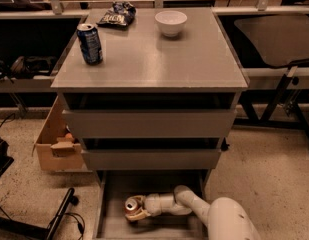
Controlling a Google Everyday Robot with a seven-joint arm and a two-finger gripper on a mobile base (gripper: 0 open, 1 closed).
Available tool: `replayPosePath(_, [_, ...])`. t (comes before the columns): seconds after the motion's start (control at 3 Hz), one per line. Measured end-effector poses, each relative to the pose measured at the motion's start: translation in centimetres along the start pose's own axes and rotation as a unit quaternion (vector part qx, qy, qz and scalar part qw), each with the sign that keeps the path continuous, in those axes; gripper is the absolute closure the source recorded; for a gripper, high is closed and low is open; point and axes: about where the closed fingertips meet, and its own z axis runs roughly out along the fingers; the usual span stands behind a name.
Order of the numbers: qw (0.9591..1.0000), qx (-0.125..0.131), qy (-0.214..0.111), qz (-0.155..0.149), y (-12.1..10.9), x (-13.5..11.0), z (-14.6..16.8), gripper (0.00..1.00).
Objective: Place coke can into bottom drawer
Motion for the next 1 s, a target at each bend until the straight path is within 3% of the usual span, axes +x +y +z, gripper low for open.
replayPosePath(0.33, [0.9999,-0.01,0.003,0.007,0.16,2.64,1.8,1.0])
replayPosePath(0.67, [0.9999,-0.009,0.004,0.007,-0.05,2.91,1.94,0.82])
replayPosePath(1.0, [0.9999,-0.009,0.004,0.007,-0.05,2.91,1.94,0.51])
